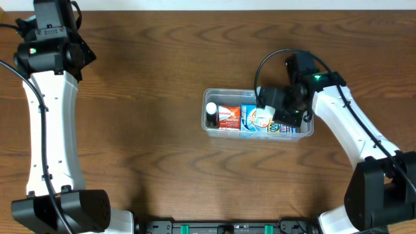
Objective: Pack container
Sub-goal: 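Release the strip box and move the right gripper toward the Zam-Buk tin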
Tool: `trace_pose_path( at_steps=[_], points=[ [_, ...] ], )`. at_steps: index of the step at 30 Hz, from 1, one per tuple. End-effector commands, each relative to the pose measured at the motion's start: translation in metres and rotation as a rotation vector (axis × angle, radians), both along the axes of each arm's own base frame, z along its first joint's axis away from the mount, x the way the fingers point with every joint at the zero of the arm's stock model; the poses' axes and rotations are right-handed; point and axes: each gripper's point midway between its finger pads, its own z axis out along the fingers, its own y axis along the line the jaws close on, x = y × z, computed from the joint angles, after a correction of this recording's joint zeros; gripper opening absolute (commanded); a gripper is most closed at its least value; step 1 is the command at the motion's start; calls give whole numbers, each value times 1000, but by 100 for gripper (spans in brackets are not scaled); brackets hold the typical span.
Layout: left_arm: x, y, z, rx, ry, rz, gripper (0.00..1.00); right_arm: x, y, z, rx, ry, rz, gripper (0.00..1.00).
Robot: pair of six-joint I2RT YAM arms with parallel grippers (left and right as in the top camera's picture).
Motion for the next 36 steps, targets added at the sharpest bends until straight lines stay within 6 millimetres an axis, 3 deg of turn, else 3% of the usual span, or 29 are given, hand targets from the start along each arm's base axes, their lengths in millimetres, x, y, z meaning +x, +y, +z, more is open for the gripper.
trace_pose_path(
  at_steps=[1,5,9,11,12,16,21,24,28,30,36],
  points=[
    [-3,3,10,16,-22,11,98,9,-5,-1,12,-17,-80,50],
    [-3,3,10,16,-22,11,98,22,-7,9,13,-70,-149,47],
    [-3,3,10,16,-22,11,98,42,-12,41,54,-152,-309,47],
    [-3,3,10,16,-22,11,98,53,-23,57,61,-205,-432,52],
    [-3,3,10,16,-21,11,98,60,-33,65,62,-239,-507,56],
    [-3,3,10,16,-22,11,98,81,-84,82,73,-337,-800,59],
    [-3,3,10,16,-22,11,98,89,-152,83,140,-365,-1127,61],
    [-3,3,10,16,-21,11,98,88,-184,80,186,-359,-1261,76],
    [-3,3,10,16,-21,11,98,87,-208,65,214,-318,-1316,88],
    [-3,3,10,16,-21,11,98,88,-211,52,231,-278,-1324,98],
    [-3,3,10,16,-22,11,98,97,-211,-7,199,-168,-1314,99]
  ],
)
